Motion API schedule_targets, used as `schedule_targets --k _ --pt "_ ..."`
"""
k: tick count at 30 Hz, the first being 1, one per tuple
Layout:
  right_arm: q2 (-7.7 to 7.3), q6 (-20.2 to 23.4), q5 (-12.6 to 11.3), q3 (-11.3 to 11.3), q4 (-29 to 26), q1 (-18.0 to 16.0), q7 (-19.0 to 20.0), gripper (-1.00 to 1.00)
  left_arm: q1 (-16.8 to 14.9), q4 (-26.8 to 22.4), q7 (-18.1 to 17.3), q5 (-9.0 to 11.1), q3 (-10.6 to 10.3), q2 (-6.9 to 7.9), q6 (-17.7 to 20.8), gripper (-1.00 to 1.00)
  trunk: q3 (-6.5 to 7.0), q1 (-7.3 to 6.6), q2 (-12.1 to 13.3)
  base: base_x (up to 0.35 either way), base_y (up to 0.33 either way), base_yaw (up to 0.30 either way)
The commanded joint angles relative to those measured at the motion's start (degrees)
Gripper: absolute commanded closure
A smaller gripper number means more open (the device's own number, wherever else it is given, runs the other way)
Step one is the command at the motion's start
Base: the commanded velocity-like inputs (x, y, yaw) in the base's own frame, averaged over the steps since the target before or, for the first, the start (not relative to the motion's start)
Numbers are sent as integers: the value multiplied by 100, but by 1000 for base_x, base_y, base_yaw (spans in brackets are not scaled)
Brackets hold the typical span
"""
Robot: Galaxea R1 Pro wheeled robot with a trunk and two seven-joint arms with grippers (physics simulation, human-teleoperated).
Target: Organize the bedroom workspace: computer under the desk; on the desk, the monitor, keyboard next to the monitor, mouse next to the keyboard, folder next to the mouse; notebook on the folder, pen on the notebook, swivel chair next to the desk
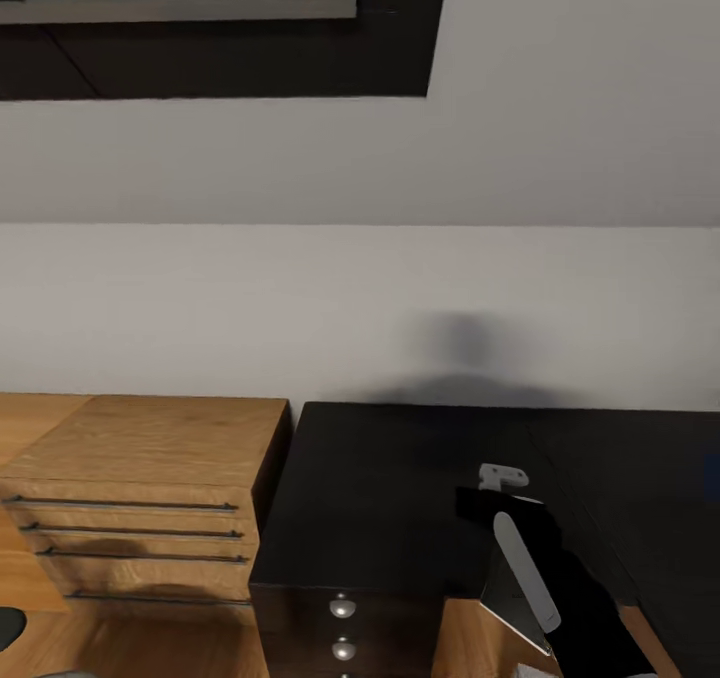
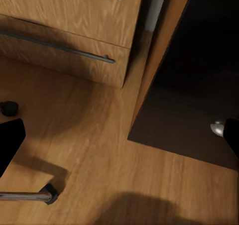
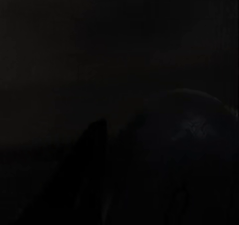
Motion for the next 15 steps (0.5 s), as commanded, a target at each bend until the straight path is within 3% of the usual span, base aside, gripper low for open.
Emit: schedule_targets --k 1,5,15 --pt "-24 5 -67 13 -4 -6 -51 100 -1 -3 -13 -54 50 -2 -14 -100 -7 0 -5 -6 0 -246" --pt "-133 0 -68 4 2 -6 -52 100 -3 -3 0 -55 50 -2 -7 -100 -7 0 -5 -142 0 -119" --pt "-370 -194 -101 1 50 11 -29 100 -4 -3 1 -55 50 -10 4 -100 -7 0 -5 -303 0 -12"
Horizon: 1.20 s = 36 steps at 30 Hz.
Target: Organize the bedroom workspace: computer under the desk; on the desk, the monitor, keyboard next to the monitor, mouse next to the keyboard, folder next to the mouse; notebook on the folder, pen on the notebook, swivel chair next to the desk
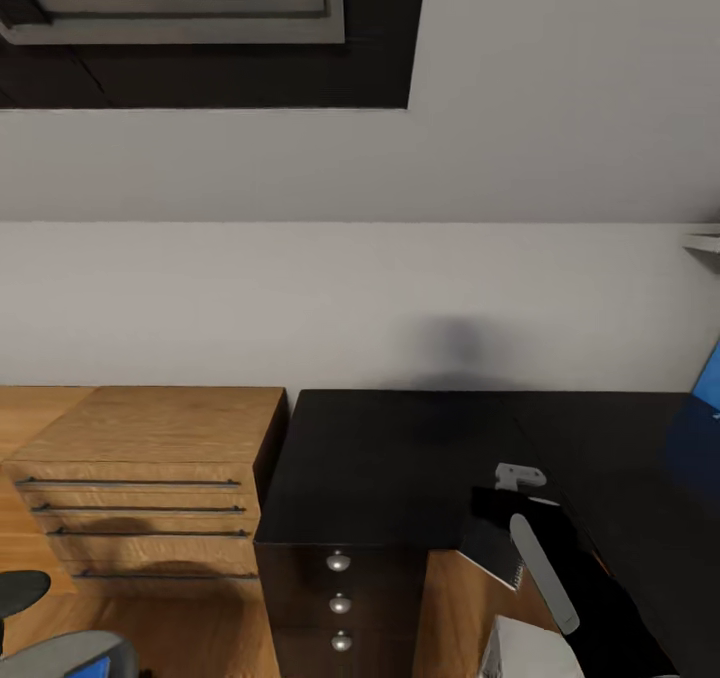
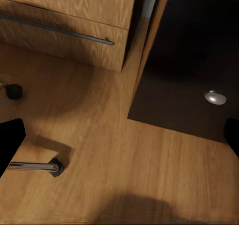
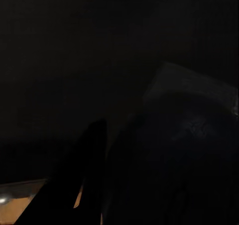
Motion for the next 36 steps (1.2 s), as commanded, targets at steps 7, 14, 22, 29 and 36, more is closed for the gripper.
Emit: schedule_targets --k 7,14,22,29,36 --pt "-14 -11 -83 7 23 -4 -55 100 -1 -1 -11 -53 51 -2 -14 -100 -7 -3 -5 -155 0 0" --pt "39 -10 -90 0 -59 -4 -65 100 -5 -1 -6 -53 51 -1 -14 -100 -15 -3 -5 -14 0 -98" --pt "39 -10 -90 -3 -92 -4 -68 100 -5 -1 -6 -53 51 -2 -14 -100 -34 -3 -5 -1 0 -227" --pt "33 -25 -90 -15 -76 -4 -65 100 -2 3 -6 -53 51 -2 -9 -100 -57 -3 -5 0 0 -238" --pt "-5 -34 -80 -422 3 -4 -49 100 -1 7 -15 -53 51 -3 -8 -100 -80 -3 -5 0 0 -239"
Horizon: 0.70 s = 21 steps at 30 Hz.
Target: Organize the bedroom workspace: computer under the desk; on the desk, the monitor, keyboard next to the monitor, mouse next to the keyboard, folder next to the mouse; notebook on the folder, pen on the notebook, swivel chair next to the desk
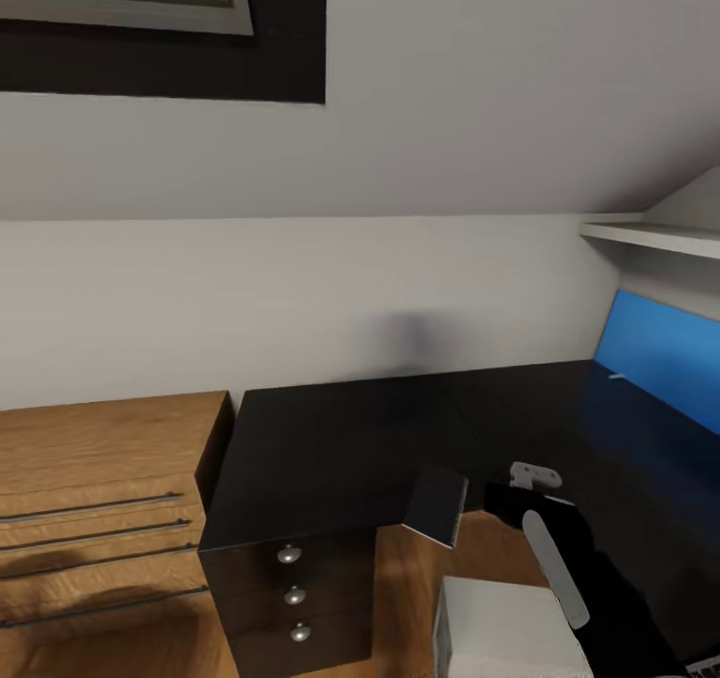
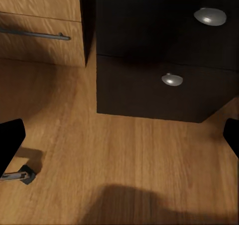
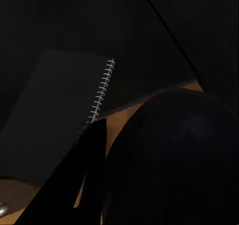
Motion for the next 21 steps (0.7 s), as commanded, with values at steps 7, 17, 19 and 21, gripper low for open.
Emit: schedule_targets --k 7,17,19,21 --pt "-22 2 -62 -139 90 -2 -30 100 -5 -1 -32 -53 50 -7 -19 -100 -34 0 -5 0 0 -198" --pt "-36 -275 -49 -180 244 3 -26 100 -6 -1 -26 -53 52 -3 -21 -100 -103 0 -5 0 0 -157" --pt "-38 -289 -48 -181 250 3 -27 100 -6 -1 -24 -53 52 -3 -21 -100 -117 0 -5 0 0 -172" --pt "-40 -300 -45 -182 256 3 -26 100 -5 -1 -18 -53 52 -2 -21 -100 -131 0 -5 0 0 -174"
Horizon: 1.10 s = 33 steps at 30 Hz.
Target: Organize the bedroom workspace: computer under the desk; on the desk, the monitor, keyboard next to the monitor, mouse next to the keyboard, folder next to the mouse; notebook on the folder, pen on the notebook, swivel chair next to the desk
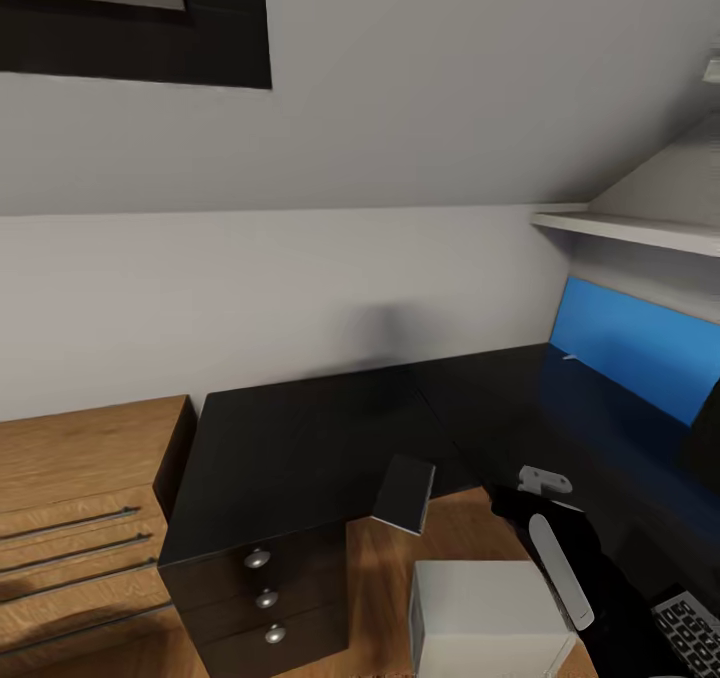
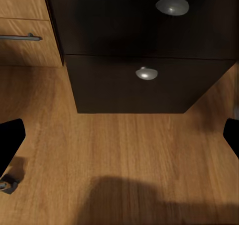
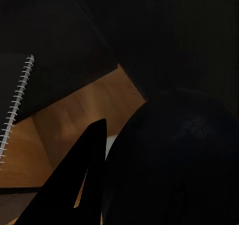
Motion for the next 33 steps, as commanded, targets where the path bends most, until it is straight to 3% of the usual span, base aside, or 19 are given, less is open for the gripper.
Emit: schedule_targets --k 1,7,21,33 --pt "-5 8 -61 13 -4 -5 -44 100 -2 -2 -13 -53 51 -2 -14 -100 -14 0 -5 0 0 -175" --pt "-11 -35 -60 8 60 -2 -36 100 -1 -2 -2 -53 57 -2 -8 -100 -57 0 -5 0 0 -174" --pt "-274 -507 -76 -14 453 4 22 100 -3 -2 0 -53 57 -2 -6 -100 -92 0 -5 0 0 -56" --pt "-228 -529 -86 -9 491 4 18 100 0 -2 0 -53 57 -2 -6 -100 -92 0 -5 0 0 -68"
